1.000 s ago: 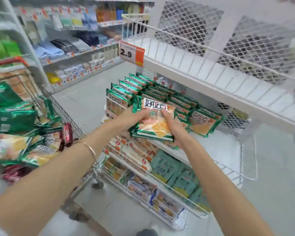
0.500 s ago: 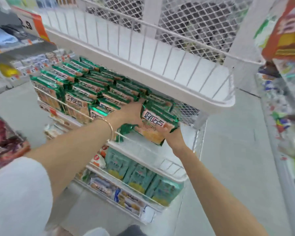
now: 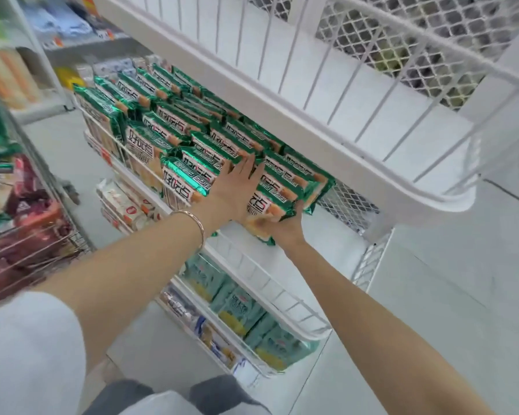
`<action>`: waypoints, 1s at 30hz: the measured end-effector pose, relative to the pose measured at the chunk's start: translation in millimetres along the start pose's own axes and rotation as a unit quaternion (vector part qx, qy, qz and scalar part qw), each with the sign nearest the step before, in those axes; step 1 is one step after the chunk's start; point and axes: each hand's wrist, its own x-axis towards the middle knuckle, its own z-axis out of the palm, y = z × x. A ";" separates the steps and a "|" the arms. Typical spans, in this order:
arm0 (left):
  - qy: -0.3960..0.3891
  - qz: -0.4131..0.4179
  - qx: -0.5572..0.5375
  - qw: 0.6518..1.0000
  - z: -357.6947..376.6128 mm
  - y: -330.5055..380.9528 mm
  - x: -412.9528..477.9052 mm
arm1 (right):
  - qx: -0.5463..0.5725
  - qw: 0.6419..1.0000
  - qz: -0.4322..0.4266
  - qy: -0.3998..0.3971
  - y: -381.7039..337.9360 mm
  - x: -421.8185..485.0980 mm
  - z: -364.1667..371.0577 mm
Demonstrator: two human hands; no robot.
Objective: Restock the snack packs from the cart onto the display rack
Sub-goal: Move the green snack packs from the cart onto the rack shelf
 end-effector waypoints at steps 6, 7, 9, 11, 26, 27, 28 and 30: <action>-0.033 -0.004 -0.022 0.999 -4.3 -14.7 2.8 | -0.439 0.855 -0.261 0.093 43.4 1.8 -35.3; -0.033 -0.008 -0.022 0.999 -1.7 -17.9 3.1 | -0.516 0.780 -0.344 0.087 41.5 1.3 -41.2; -0.022 -0.011 -0.017 1.000 4.1 -19.0 3.9 | -0.639 0.618 -0.458 0.018 42.0 5.7 -55.0; -0.004 -0.018 -0.004 1.000 6.9 -16.1 5.1 | -0.695 0.537 -0.477 -0.022 50.1 19.0 -63.2; 0.050 -0.005 -0.137 0.989 -3.4 -88.3 -52.0 | -0.541 0.714 -0.440 0.064 -7.6 4.7 0.6; 0.050 -0.022 -0.136 0.989 0.5 -106.6 -64.3 | -0.541 0.714 -0.440 0.060 -18.6 3.5 18.3; 0.051 -0.039 -0.130 0.989 4.7 -126.0 -77.8 | -0.544 0.715 -0.436 0.049 -28.4 3.9 37.6; 0.051 -0.080 -0.123 0.988 15.4 -169.7 -108.3 | -0.564 0.709 -0.423 0.017 -43.8 4.4 82.2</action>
